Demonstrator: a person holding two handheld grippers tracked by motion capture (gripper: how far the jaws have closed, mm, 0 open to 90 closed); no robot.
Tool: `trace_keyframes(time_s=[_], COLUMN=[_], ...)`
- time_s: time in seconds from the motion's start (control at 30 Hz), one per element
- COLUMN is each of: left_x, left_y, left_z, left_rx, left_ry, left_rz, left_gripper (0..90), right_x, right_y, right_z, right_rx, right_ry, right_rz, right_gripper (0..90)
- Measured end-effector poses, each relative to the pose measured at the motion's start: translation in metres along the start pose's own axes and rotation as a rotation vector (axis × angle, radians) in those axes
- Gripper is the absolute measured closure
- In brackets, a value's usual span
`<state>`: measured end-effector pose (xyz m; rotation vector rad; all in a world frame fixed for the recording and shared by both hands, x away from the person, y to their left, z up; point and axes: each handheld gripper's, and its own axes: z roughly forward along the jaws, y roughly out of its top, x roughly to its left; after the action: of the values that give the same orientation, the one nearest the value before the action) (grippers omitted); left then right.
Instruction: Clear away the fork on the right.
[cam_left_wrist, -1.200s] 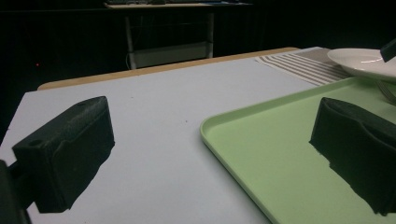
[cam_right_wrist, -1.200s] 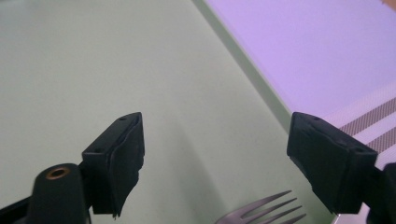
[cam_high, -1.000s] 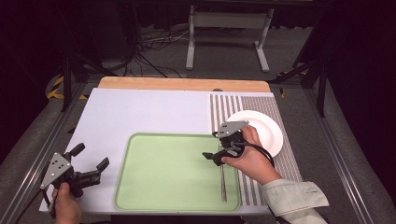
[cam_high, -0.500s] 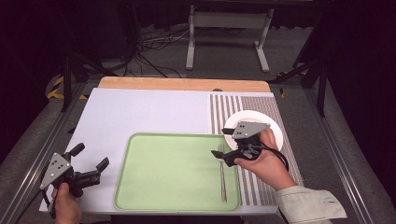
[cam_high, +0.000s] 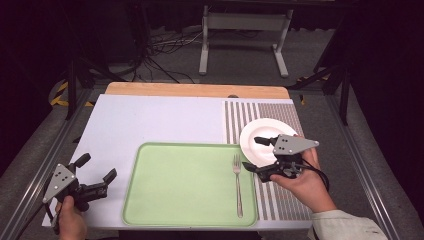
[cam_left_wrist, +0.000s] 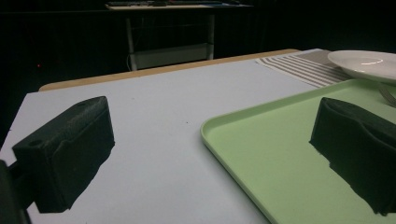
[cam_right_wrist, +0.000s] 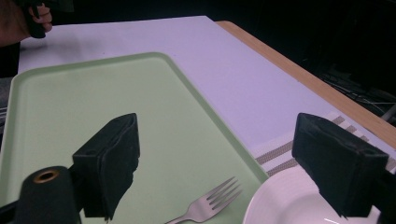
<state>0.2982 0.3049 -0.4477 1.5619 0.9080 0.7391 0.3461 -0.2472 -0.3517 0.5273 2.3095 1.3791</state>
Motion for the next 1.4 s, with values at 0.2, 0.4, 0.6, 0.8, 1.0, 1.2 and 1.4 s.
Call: trace_keyframes(time_s=[0.2, 0.4, 0.6, 0.8, 1.0, 1.2, 1.4], left_x=[0.0, 0.0, 0.001, 0.001, 0.001, 0.001, 0.001], left_y=[0.0, 0.0, 0.0, 0.0, 0.0, 0.0, -0.001], left_z=[-0.001, -0.001, -0.001, -0.001, -0.001, -0.001, -0.001], left_rx=[-0.001, 0.002, -0.002, -0.003, -0.004, -0.006, -0.006], left_ry=[-0.001, -0.005, -0.006, -0.007, -0.011, -0.013, -0.012], left_rz=[0.0, 0.003, 0.0, 0.0, 0.001, 0.003, 0.001], left_gripper=[0.3, 0.3, 0.3, 0.3, 0.3, 0.3, 0.3], right_x=[0.0, -0.001, -0.004, -0.007, -0.011, -0.013, -0.016], right_y=[-0.007, -0.017, -0.037, -0.057, -0.075, -0.093, -0.109], right_z=[-0.012, -0.025, -0.038, -0.049, -0.06, -0.063, -0.067], right_rx=[-0.028, -0.084, -0.123, -0.149, -0.164, -0.178, -0.188], right_ry=[-0.013, -0.035, -0.055, -0.078, -0.098, -0.119, -0.135], right_rz=[0.004, 0.017, 0.015, 0.037, 0.062, 0.09, 0.133], right_gripper=[15.8, 15.5, 15.5, 15.2, 15.1, 15.1, 15.0])
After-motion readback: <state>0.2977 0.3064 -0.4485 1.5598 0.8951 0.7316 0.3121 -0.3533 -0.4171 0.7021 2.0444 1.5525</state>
